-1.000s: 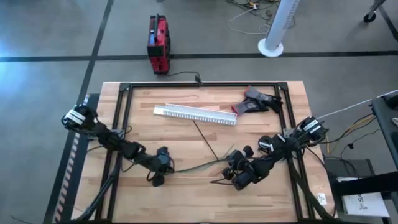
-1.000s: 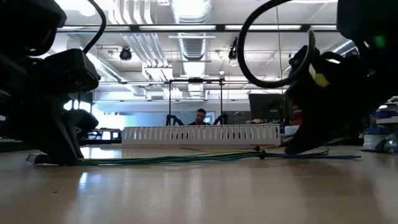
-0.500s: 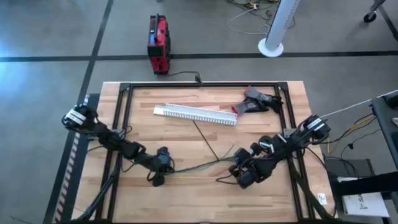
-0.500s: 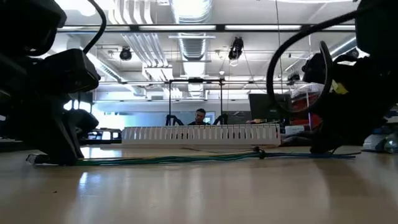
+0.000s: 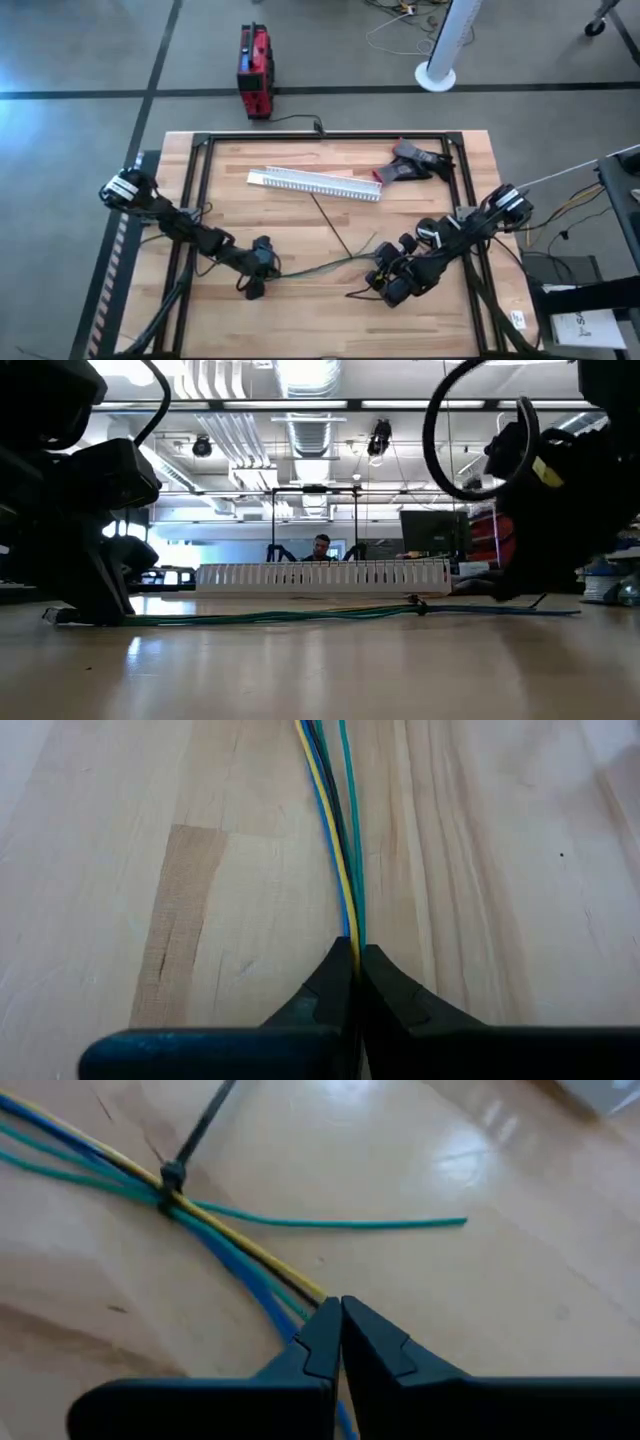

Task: Ziptie cables
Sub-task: Insert the black ziptie on the cable wires

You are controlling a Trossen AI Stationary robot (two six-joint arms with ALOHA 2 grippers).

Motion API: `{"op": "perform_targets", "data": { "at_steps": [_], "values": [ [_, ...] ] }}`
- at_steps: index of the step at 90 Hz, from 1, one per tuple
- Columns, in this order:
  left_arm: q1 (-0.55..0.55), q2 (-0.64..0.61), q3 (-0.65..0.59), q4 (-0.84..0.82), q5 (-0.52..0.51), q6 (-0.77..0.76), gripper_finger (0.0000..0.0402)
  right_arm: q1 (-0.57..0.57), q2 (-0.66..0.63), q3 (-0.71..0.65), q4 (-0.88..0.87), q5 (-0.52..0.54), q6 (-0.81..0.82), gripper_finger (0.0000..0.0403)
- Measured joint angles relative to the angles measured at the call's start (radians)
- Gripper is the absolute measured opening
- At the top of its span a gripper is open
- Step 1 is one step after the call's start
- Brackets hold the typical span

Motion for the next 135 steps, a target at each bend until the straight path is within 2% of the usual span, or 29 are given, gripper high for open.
{"op": "perform_targets", "data": {
  "at_steps": [88, 105, 123, 135],
  "values": [
    [0.0, 0.0, 0.0, 0.0, 0.0, 0.002, 0.0, 0.005, -0.002, 0.003, -0.202, -0.116, 0.034, 0.0],
    [0.0, 0.0, 0.0, 0.0, 0.0, 0.003, 0.0, 0.004, -0.051, 0.003, -0.229, -0.145, 0.028, 0.0],
    [0.0, 0.0, 0.0, 0.0, 0.0, 0.007, 0.0, 0.004, -0.115, 0.017, -0.167, -0.024, 0.014, 0.0],
    [0.0, 0.0, 0.0, 0.0, 0.0, 0.007, 0.0, 0.004, -0.109, 0.016, 0.024, 0.069, -0.066, 0.0]
  ]
}}
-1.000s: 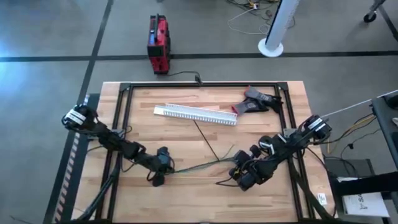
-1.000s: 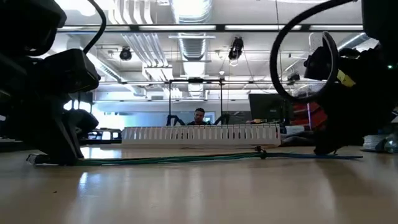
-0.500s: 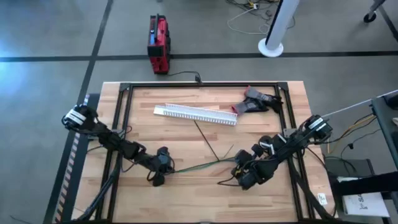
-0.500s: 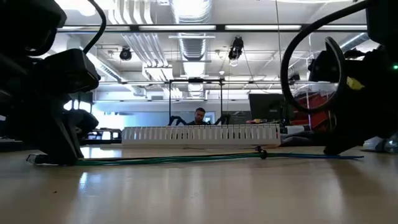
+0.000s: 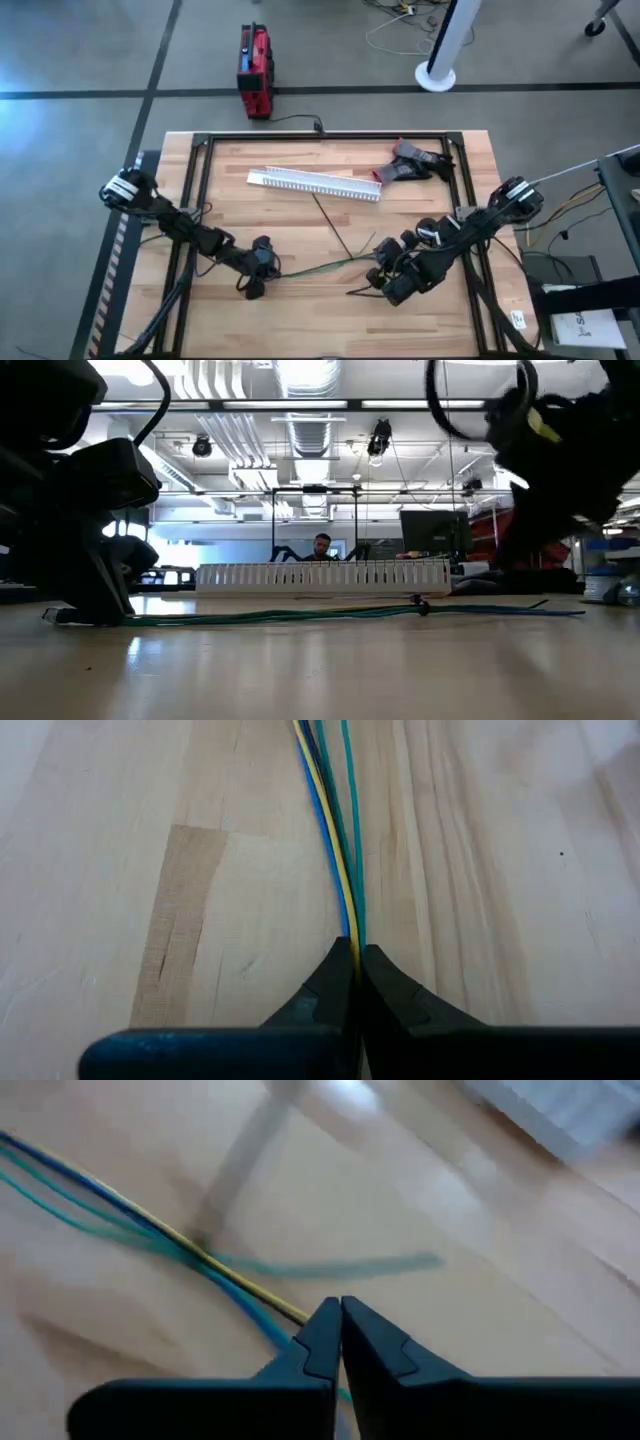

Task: Ziptie cables
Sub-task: Insert the black ziptie on the cable wires

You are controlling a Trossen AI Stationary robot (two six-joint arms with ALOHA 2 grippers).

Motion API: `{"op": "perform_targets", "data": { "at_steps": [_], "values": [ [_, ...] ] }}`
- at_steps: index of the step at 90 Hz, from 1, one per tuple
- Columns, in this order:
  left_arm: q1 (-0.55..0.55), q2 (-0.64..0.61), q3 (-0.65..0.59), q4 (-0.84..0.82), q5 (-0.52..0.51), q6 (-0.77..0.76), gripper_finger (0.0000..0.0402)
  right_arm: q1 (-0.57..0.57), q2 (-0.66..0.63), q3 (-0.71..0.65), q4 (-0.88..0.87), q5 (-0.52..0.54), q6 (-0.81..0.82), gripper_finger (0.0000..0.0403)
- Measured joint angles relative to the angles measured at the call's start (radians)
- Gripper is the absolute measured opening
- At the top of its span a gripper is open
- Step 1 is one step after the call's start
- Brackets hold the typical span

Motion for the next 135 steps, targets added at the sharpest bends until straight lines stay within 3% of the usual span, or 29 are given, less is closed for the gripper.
{"op": "perform_targets", "data": {
  "at_steps": [15, 25, 36, 52, 62, 79, 100, 135],
  "values": [
    [0.0, 0.0, 0.0, 0.0, 0.0, 0.0, 0.0, -0.014, 0.041, 0.002, 0.264, 0.039, -0.158, 0.0008],
    [0.0, 0.0, 0.0, 0.0, 0.0, 0.001, 0.0, -0.029, 0.058, 0.002, 0.342, 0.041, -0.205, 0.0045],
    [0.0, -0.001, 0.0, 0.0, 0.0, 0.011, 0.0, -0.028, 0.092, 0.003, 0.516, 0.035, -0.427, 0.0086],
    [0.0, -0.001, 0.0, 0.0, -0.001, 0.018, 0.0, -0.076, 0.196, 0.003, 0.794, -0.139, -0.728, 0.0095],
    [0.0, -0.002, 0.0, 0.001, -0.001, 0.018, 0.0, -0.118, 0.267, 0.041, 0.833, -0.232, -0.828, 0.0082],
    [0.0, -0.002, 0.0, 0.001, -0.001, 0.018, 0.0, -0.174, 0.356, 0.144, 0.764, -0.361, -0.95, 0.0053],
    [0.0, -0.002, 0.0, 0.0, 0.002, 0.02, 0.0, -0.207, 0.361, 0.237, 0.454, -0.29, -0.889, 0.0012],
    [0.0, -0.002, 0.0, 0.0, 0.005, 0.027, 0.0, -0.205, 0.333, 0.269, 0.284, -0.255, -0.862, 0.0001]
  ]
}}
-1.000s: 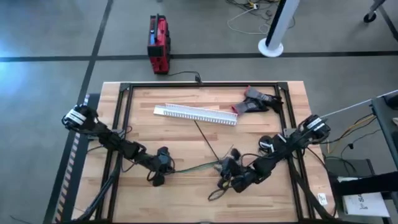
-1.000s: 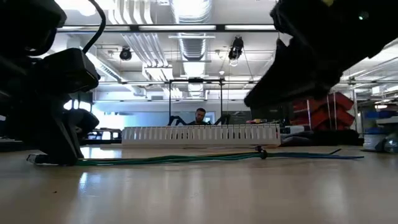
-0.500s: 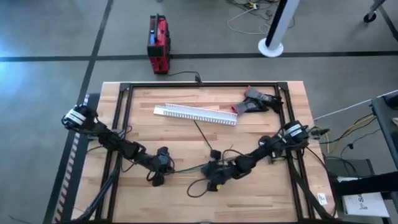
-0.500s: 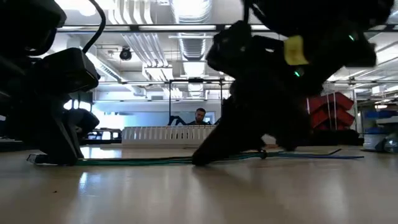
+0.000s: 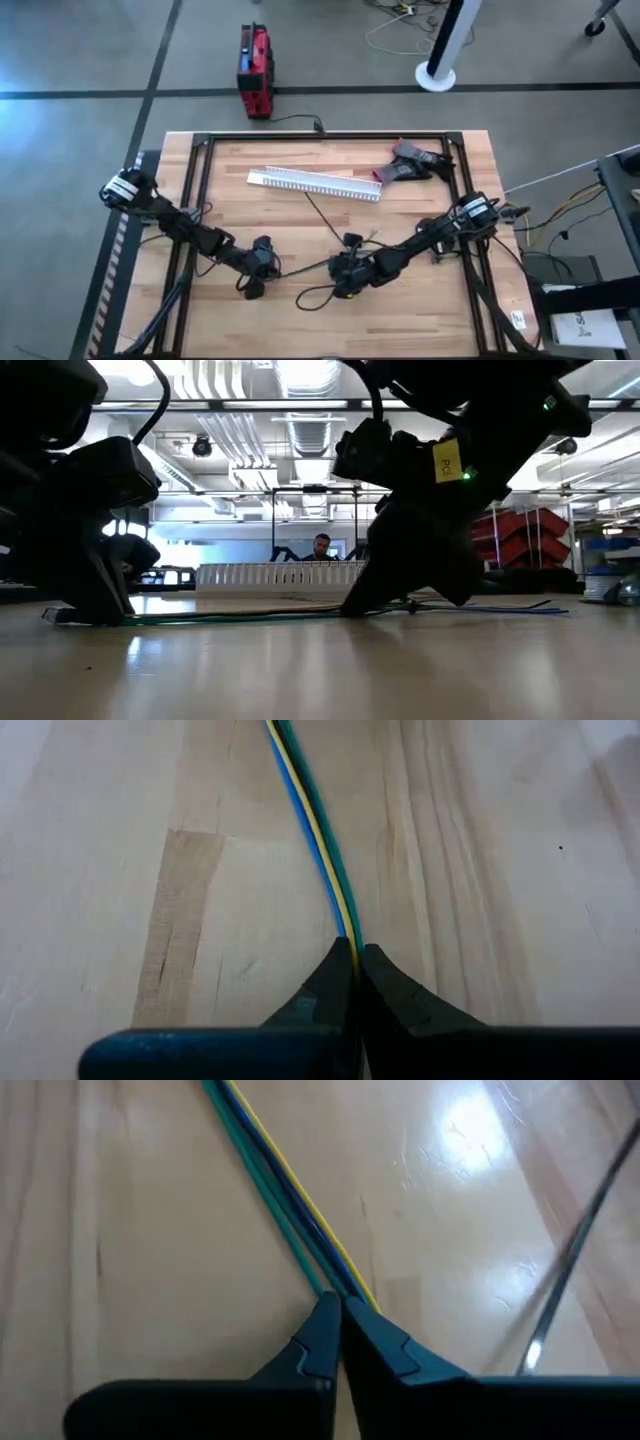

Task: Ziptie cables
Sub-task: Insert the black ziptie on the cable wires

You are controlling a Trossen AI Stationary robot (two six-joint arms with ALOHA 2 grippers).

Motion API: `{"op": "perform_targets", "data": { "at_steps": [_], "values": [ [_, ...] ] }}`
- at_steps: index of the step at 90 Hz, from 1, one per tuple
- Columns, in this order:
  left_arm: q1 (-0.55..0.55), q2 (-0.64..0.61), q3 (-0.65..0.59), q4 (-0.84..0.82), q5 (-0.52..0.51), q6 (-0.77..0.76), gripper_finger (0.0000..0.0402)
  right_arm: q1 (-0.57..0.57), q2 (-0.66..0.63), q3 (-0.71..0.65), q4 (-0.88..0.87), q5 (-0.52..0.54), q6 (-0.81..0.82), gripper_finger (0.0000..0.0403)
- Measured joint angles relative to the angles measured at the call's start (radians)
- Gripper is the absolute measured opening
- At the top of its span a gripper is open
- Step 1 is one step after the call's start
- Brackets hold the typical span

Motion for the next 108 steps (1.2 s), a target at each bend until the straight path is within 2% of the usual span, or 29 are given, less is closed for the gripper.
{"op": "perform_targets", "data": {
  "at_steps": [13, 31, 43, 55, 70, 85, 98, 108],
  "values": [
    [0.0, 0.0, 0.0, 0.0, 0.001, 0.0, 0.0, 0.007, -0.025, -0.001, -0.091, 0.007, 0.04, 0.0],
    [0.0, 0.0, 0.0, 0.0, 0.002, 0.0, 0.0, 0.031, -0.067, -0.004, -0.216, 0.09, 0.116, 0.0],
    [0.0, 0.0, 0.0, 0.0, 0.003, 0.0, 0.0, 0.052, -0.095, -0.002, -0.179, 0.093, 0.116, 0.0],
    [0.0, 0.0, 0.0, 0.0, 0.003, 0.0, 0.0, 0.058, -0.09, -0.01, -0.089, -0.001, 0.055, 0.0],
    [0.0, 0.0, 0.0, 0.001, 0.003, 0.0, 0.0, 0.035, -0.041, -0.025, 0.012, -0.032, 0.027, 0.0],
    [0.0, 0.0, 0.0, 0.002, 0.003, 0.0, 0.0, 0.0, -0.021, -0.025, 0.007, -0.021, 0.089, 0.0],
    [0.0, 0.0, 0.0, 0.0, 0.003, 0.0, 0.0, -0.009, -0.04, -0.032, -0.069, 0.074, 0.13, 0.0],
    [0.0, 0.0, 0.0, 0.0, 0.003, 0.0, 0.0, -0.009, -0.082, -0.018, -0.101, 0.046, 0.135, 0.0]
  ]
}}
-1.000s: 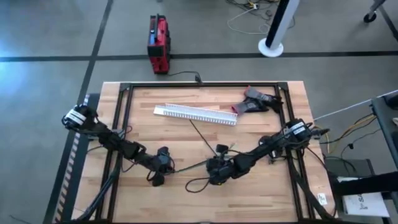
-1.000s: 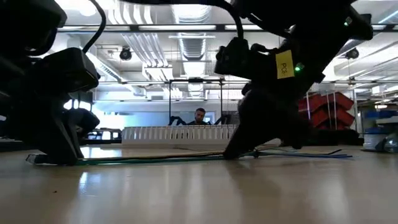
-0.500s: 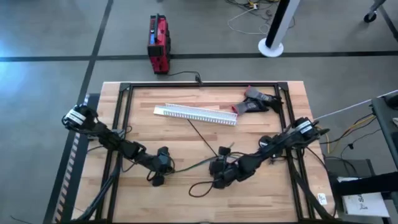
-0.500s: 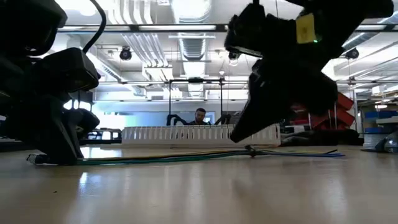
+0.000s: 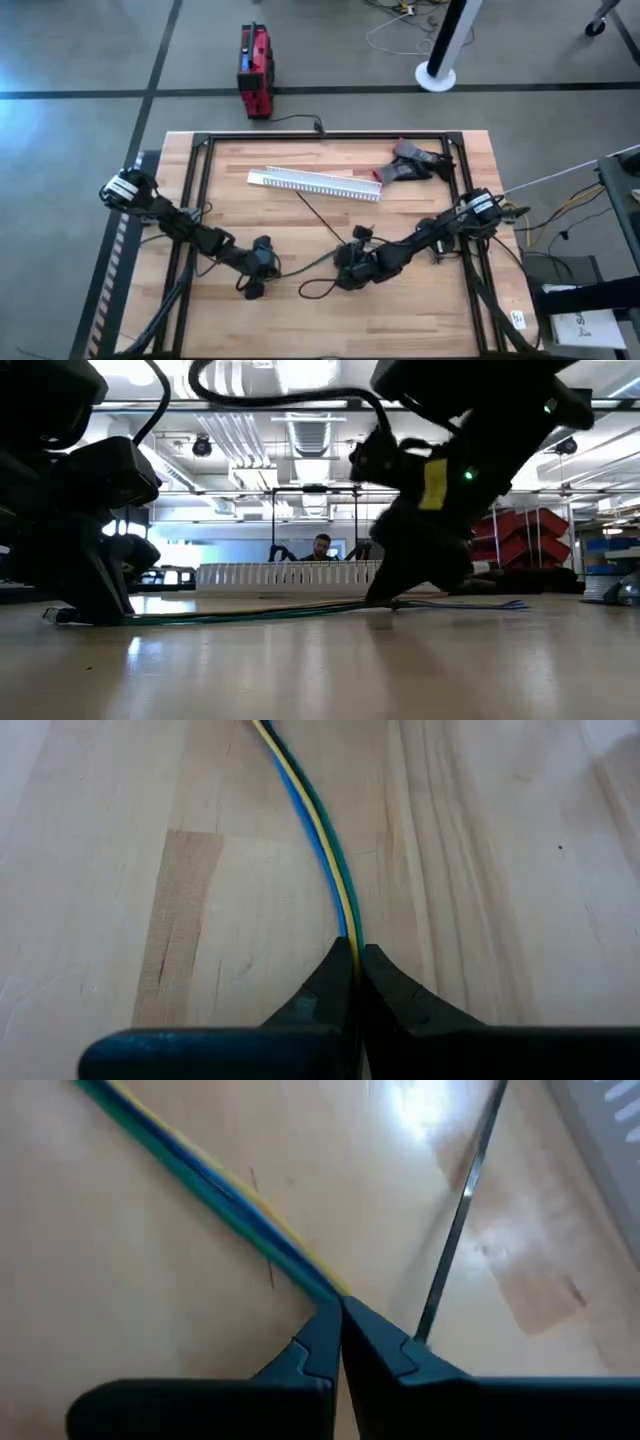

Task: Ziptie cables
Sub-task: Insert the black ziptie on the cable wires

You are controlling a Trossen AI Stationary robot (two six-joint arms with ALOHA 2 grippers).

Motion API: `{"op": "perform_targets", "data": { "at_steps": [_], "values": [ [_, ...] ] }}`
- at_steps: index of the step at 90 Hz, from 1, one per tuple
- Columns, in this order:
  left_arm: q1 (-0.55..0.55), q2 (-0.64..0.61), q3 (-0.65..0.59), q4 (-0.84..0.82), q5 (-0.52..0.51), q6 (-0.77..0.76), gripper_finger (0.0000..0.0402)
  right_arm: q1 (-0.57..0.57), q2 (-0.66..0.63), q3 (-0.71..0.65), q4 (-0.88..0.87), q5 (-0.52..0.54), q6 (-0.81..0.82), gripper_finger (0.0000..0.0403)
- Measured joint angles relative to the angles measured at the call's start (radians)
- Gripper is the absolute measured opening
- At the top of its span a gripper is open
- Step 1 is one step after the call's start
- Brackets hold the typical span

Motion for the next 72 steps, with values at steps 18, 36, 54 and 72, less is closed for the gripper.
{"op": "perform_targets", "data": {
  "at_steps": [18, 36, 54, 72],
  "values": [
    [-0.001, -0.006, 0.0, 0.004, 0.03, -0.031, 0.0, 0.011, -0.119, -0.002, -0.049, 0.059, 0.06, 0.0],
    [-0.005, -0.02, -0.002, 0.036, 0.029, -0.002, 0.0, 0.021, -0.151, -0.035, -0.05, 0.121, 0.235, 0.0032],
    [-0.016, -0.038, -0.002, 0.068, 0.03, 0.03, 0.0007, 0.06, -0.097, -0.064, -0.053, 0.132, 0.396, 0.0089],
    [-0.017, -0.115, -0.002, 0.047, 0.054, 0.098, 0.0063, 0.108, -0.079, -0.066, -0.043, 0.156, 0.421, 0.0122]
  ]
}}
